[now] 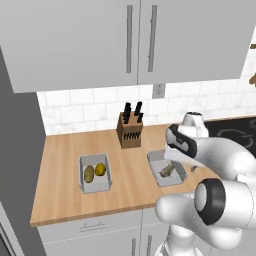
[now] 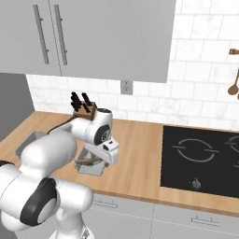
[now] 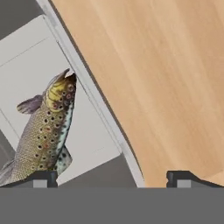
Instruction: Take the meat container that has the fish and place it on the second highest rack of the freezer. Then take the vegetable container that has the potato and lemon and place it on the highest rack of the freezer.
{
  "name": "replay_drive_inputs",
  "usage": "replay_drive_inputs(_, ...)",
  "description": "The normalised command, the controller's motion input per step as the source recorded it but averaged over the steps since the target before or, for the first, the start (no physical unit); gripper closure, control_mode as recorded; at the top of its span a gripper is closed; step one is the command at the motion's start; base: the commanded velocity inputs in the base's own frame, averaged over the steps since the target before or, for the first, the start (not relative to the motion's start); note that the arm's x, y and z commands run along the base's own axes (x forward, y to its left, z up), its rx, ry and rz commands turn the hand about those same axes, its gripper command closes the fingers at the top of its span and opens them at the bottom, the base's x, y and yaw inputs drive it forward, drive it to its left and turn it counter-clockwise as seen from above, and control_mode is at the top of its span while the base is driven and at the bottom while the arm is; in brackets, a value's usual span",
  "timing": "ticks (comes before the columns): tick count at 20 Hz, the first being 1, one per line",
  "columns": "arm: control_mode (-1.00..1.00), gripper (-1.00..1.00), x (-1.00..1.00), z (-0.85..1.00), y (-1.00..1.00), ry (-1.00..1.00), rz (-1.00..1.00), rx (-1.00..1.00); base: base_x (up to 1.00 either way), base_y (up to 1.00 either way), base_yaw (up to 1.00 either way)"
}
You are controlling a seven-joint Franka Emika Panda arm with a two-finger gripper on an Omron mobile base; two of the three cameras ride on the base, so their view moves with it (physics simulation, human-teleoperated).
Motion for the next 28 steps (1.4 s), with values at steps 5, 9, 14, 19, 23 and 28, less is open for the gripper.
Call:
replay_drive_inputs(5, -1.00, -1.00, 0.00, -0.40, 0.01, 0.04, 0.00, 0.00, 0.00, 0.00, 0.00)
replay_drive_inputs(9, -1.00, -1.00, 0.00, -0.39, 0.00, 0.02, 0.00, 0.00, 0.00, 0.00, 0.00)
replay_drive_inputs(14, -1.00, -1.00, 0.00, -0.38, 0.00, 0.00, 0.00, 0.00, 0.00, 0.00, 0.00)
replay_drive_inputs(19, -1.00, -1.00, 0.00, -0.22, 0.01, 0.00, -0.03, 0.00, 0.00, 0.00, 0.00)
replay_drive_inputs(23, -1.00, -1.00, 0.00, 0.00, 0.19, -0.01, -0.14, 0.00, 0.00, 0.00, 0.00)
replay_drive_inputs(28, -1.00, -1.00, 0.00, 0.00, 0.39, -0.07, -0.16, 0.00, 0.00, 0.00, 0.00)
